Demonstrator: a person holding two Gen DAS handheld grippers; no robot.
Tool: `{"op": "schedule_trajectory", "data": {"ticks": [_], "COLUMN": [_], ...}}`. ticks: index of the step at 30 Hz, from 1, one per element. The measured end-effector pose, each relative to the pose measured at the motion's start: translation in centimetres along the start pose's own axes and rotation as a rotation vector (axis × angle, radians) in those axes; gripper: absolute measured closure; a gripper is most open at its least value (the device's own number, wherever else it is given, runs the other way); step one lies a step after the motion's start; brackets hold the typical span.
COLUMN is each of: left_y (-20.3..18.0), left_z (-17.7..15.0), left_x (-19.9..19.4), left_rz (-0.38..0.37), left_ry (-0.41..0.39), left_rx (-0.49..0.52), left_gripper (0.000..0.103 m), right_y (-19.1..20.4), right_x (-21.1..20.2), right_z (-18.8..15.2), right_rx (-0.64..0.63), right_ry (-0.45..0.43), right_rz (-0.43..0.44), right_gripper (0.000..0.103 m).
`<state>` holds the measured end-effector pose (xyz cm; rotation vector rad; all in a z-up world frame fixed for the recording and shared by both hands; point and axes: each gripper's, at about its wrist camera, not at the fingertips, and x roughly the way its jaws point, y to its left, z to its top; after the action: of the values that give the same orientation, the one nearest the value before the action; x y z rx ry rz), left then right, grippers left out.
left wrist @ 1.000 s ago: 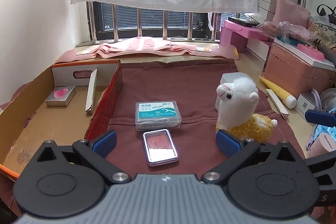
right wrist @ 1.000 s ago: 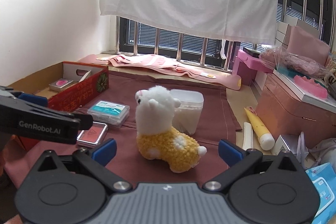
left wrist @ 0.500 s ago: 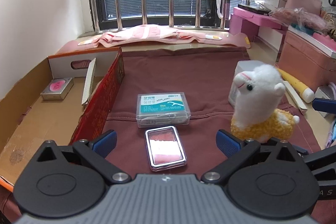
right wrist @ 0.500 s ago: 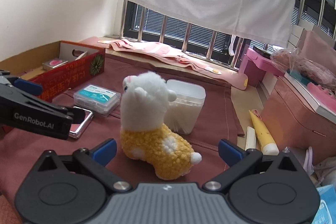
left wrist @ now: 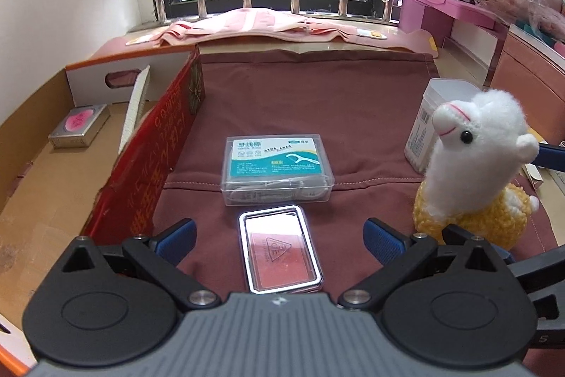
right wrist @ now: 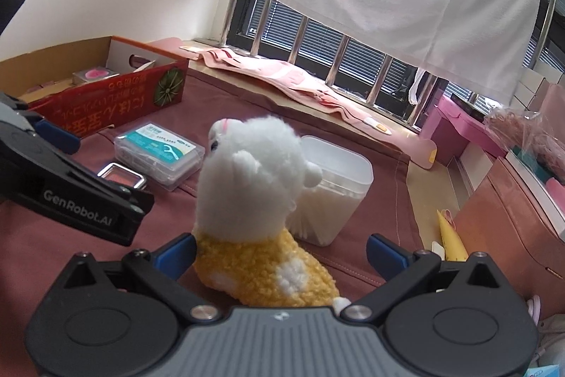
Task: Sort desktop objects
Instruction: 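Close the left gripper on the red compact while the right gripper grasps the alpaca plush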
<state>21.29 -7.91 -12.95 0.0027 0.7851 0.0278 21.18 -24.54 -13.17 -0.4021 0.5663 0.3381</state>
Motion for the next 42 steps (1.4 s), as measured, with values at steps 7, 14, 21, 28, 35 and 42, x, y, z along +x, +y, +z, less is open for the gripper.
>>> {"op": "schedule_trajectory", "data": {"ticks": [7,14,21,28,35,42], "left_y": [0.0,0.3,0.5,0.7,0.7,0.7], "left_z": [0.5,0.7,0.8,0.9,1.1,1.3], "left_x": [0.9,1.6,2.2,2.3,2.5,2.5], "left_rz": [-0.002,-0.006,-0.011,-0.022,-0.032,-0.045], "left_ry": [0.063,0.107,0.145,0.168,0.173,0.183], "left_rx": [-0.008,-0.018,-0.036,-0.039,-0.053,-0.042], "left_gripper": [0.000,0.001,0.001,0.006,0.006,0.008], "right_y": [-0.2,-0.5,-0.3,-0.3,-0.5,-1.3], "right_x": [0.9,1.8,2.3,2.4,2.1,1.3], "right_z": [0.5,0.7,0.7,0.6,0.7,0.5], "right_rx": [-0.025,-0.036,-0.068,-0.066,-0.012,0.074], "right_ry": [0.006,0.026,0.050,0.072,0.107,0.150], "right_rz": [0.028,0.072,0.095,0.136,0.165,0.124], "right_gripper": [0.000,0.000,0.004,0.022,0.035,0.038]}}
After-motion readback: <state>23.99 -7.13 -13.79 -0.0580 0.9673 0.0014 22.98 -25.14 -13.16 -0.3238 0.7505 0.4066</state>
